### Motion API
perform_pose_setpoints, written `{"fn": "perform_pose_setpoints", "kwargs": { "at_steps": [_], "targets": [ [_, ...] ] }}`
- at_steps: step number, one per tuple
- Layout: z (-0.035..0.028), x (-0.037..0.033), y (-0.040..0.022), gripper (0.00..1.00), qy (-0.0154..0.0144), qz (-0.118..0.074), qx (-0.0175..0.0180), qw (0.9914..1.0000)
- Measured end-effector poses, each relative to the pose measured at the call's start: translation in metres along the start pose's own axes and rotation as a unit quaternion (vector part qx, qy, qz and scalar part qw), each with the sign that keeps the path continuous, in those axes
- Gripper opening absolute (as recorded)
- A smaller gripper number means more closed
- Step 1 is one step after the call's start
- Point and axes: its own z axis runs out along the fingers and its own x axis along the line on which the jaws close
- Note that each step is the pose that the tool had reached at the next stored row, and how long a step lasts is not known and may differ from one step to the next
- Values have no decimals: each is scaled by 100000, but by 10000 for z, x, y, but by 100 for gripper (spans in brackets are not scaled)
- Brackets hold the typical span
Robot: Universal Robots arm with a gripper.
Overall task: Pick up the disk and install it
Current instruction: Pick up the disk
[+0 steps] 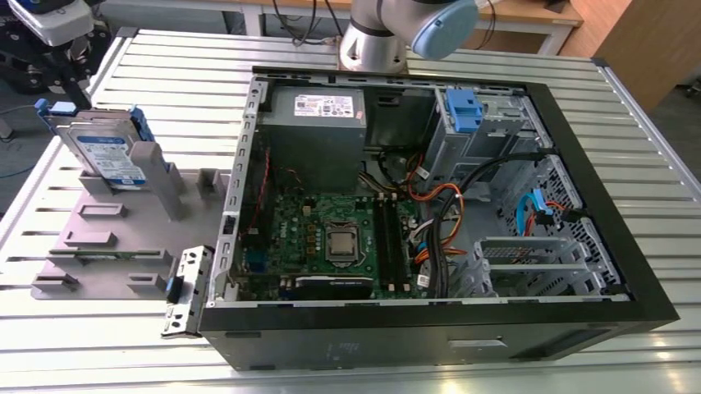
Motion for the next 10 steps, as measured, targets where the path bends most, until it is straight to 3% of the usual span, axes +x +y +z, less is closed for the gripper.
{"fn": "perform_pose_setpoints", "kwargs": {
  "at_steps": [5,10],
  "targets": [
    [0,0,0,11,143,-4171,-73,99913],
    [0,0,0,11,293,-8460,-148,99641]
  ]
}}
